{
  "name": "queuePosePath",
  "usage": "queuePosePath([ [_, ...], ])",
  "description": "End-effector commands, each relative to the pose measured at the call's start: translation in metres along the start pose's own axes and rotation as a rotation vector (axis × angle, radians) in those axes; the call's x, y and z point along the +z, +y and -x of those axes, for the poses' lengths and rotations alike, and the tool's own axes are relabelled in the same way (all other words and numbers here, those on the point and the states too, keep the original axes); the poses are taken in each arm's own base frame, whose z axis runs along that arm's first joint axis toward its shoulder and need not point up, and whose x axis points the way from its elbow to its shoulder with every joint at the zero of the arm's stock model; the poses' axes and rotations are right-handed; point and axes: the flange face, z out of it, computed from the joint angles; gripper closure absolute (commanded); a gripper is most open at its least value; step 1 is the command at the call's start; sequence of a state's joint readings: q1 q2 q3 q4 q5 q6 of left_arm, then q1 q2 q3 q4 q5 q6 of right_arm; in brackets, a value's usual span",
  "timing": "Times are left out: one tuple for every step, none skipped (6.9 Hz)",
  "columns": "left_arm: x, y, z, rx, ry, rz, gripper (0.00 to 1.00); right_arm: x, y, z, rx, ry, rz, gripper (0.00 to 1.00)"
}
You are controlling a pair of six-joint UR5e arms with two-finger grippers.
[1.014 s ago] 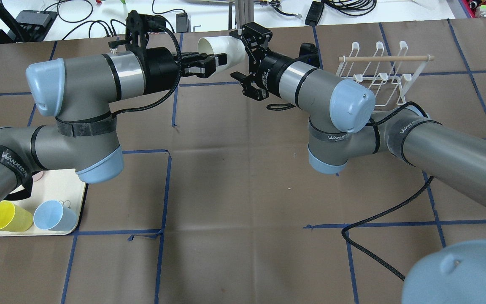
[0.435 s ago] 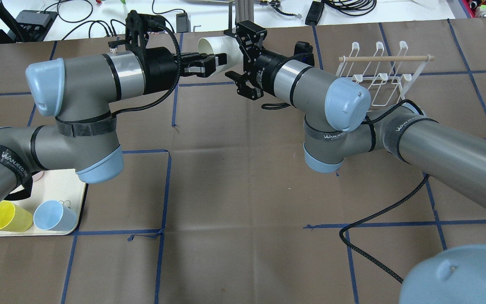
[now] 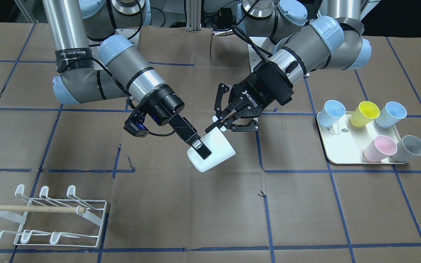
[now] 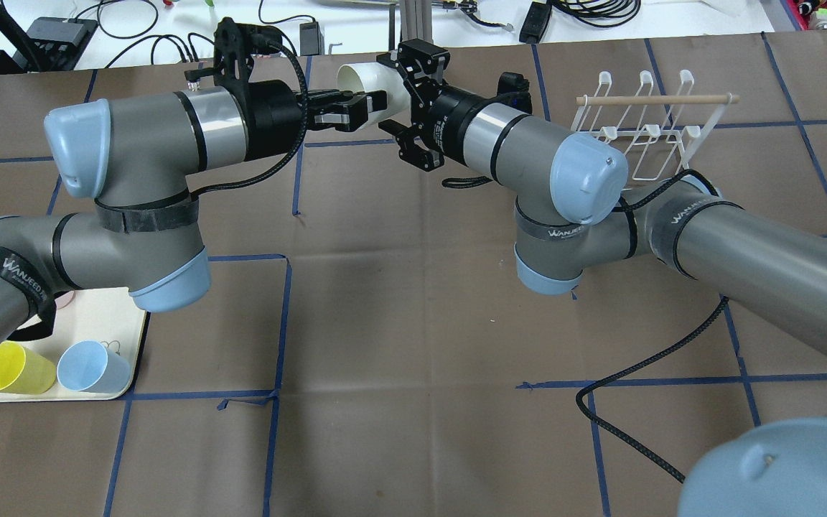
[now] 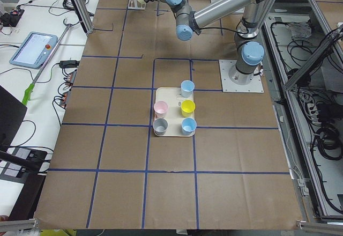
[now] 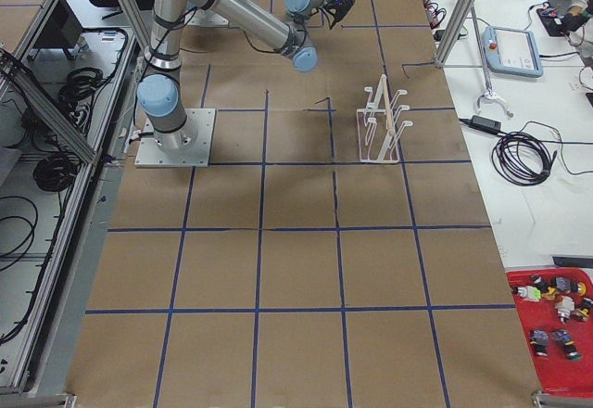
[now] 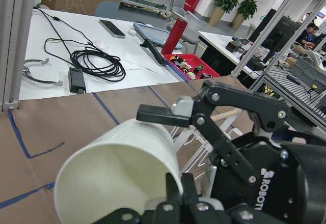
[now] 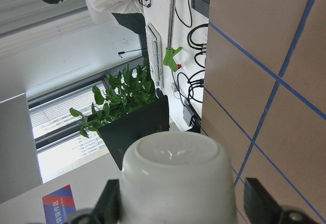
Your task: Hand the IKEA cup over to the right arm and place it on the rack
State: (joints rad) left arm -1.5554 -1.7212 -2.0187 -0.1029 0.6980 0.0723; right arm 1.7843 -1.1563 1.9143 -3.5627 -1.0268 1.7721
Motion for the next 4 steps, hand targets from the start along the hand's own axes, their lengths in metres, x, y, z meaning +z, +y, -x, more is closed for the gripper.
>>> queuePosePath([
  [0.0, 0.0, 0.0, -0.005, 0.0, 0.0, 0.99, 0.0018, 0.0005, -0.0026, 0.004, 0.01, 0.012, 0.32],
  [-0.0001, -0.0007, 0.0, -0.011, -0.001, -0.001, 0.96, 0.0016, -0.0003, -0.0023, 0.004, 0.009, 0.011, 0.37],
  [-0.0006, -0.0011, -0.0004, -0.01, -0.003, -0.002, 0.93, 0.0018, -0.0004, -0.0018, 0.007, 0.009, 0.011, 0.37],
  [-0.0008, -0.0018, -0.0004, -0.01, -0.005, -0.003, 0.84, 0.0017, -0.0005, -0.0024, 0.008, 0.011, 0.011, 0.37],
])
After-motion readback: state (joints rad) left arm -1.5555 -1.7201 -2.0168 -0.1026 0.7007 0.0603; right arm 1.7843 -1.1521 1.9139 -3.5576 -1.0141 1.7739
